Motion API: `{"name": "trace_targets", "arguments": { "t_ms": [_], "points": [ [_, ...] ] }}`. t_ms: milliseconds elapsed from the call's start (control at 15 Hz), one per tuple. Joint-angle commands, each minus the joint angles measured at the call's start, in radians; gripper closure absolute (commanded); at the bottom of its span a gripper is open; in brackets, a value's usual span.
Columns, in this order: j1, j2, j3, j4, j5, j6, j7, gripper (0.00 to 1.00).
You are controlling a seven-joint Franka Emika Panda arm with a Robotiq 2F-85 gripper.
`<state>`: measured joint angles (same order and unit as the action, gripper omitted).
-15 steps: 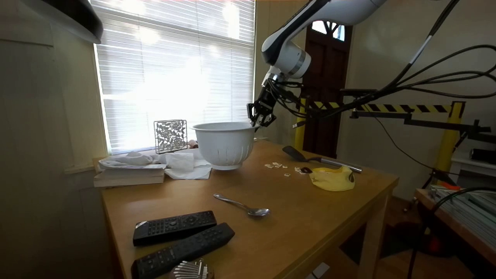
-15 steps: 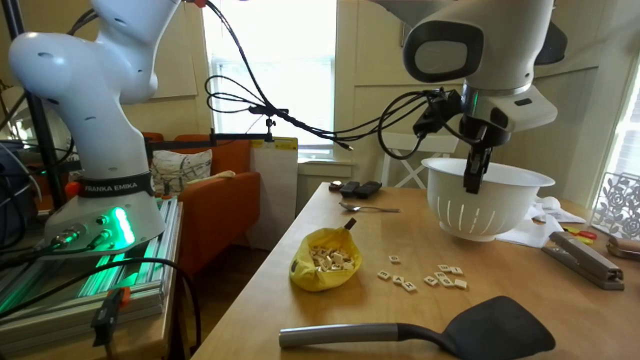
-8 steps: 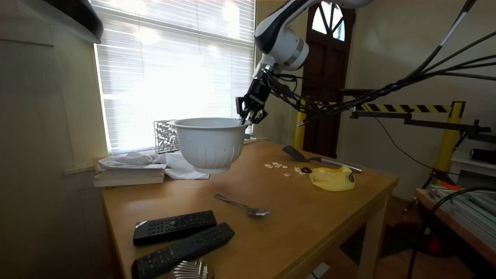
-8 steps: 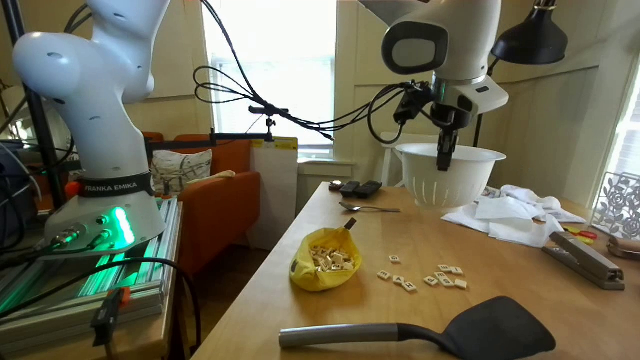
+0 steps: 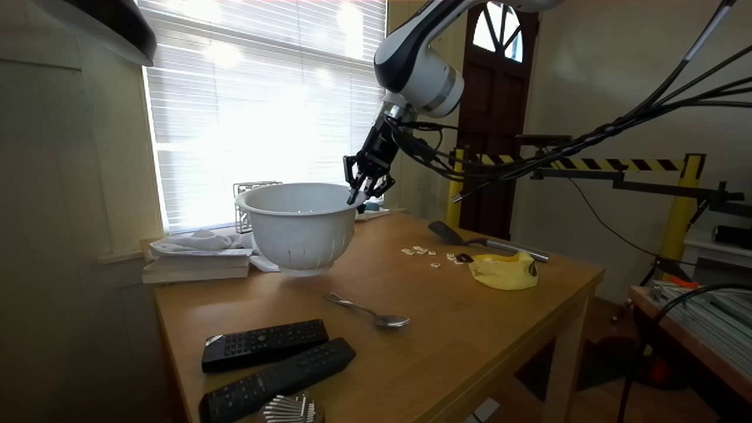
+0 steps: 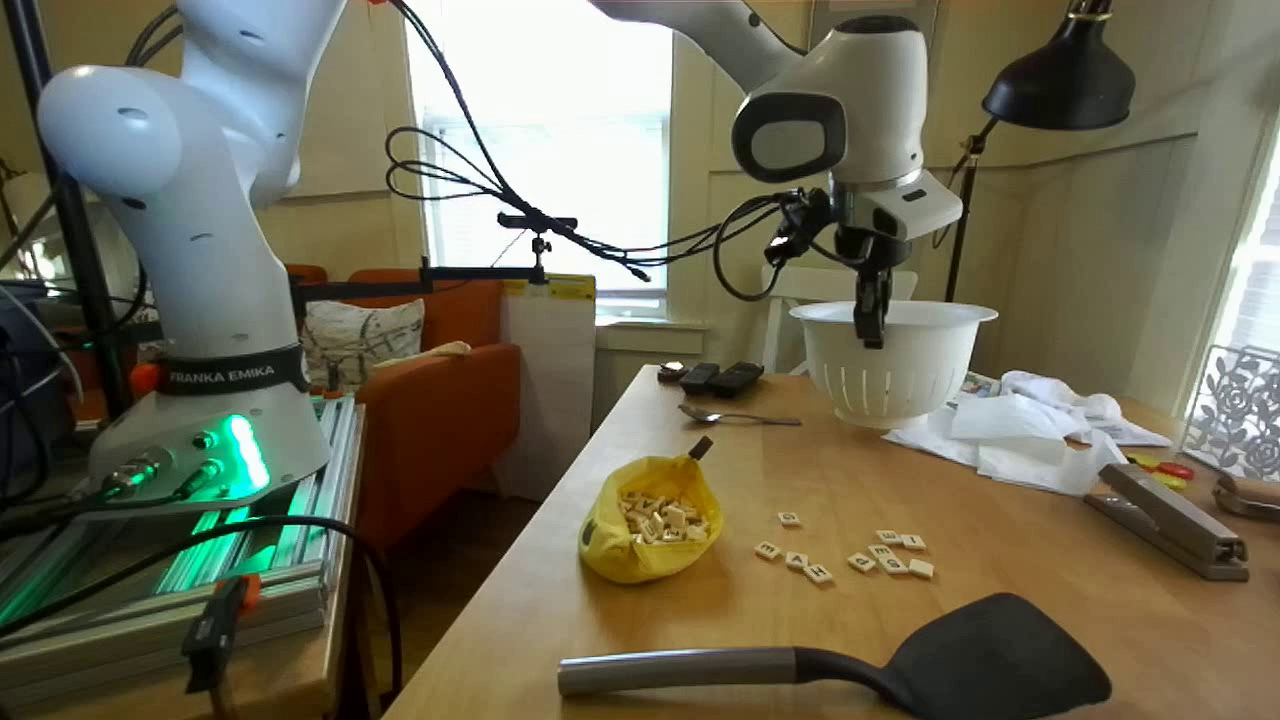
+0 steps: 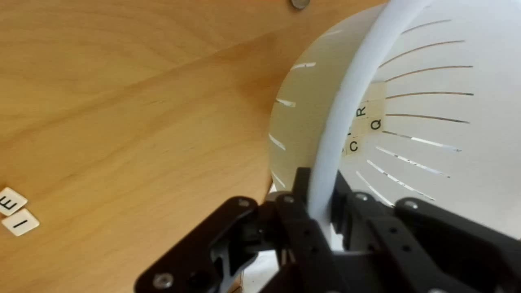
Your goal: Move the white bowl slightly to the left and then move the spoon toward the bowl
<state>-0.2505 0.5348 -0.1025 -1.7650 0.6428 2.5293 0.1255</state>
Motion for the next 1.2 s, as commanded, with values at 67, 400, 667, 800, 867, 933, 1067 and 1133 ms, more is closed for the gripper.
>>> {"name": "trace_targets", "arguments": {
  "t_ms": [67,400,667,800,867,933,1067,1133],
  "points": [
    [-0.003,-0.015,0.014,-0.029,0.002,0.013,0.029,0.96],
    [-0.001,-0.004,-0.006,-0.019,-0.020,0.019,0.046,0.45],
    [-0.004,-0.070,-0.014,-0.057,-0.047,-0.029,0.029,0.19],
    [0.017,-0.175,-0.032,-0.146,-0.114,-0.027,0.012,0.05],
    [0.024,-0.230,-0.039,-0.187,-0.157,-0.045,0.011,0.01],
    [0.010,-0.277,-0.025,-0.223,-0.185,-0.085,-0.046,0.00],
    [0.012,-0.378,-0.023,-0.312,-0.233,-0.113,-0.125,0.00],
    [0.017,-0.432,-0.030,-0.363,-0.264,-0.124,-0.156,0.00]
  ]
}}
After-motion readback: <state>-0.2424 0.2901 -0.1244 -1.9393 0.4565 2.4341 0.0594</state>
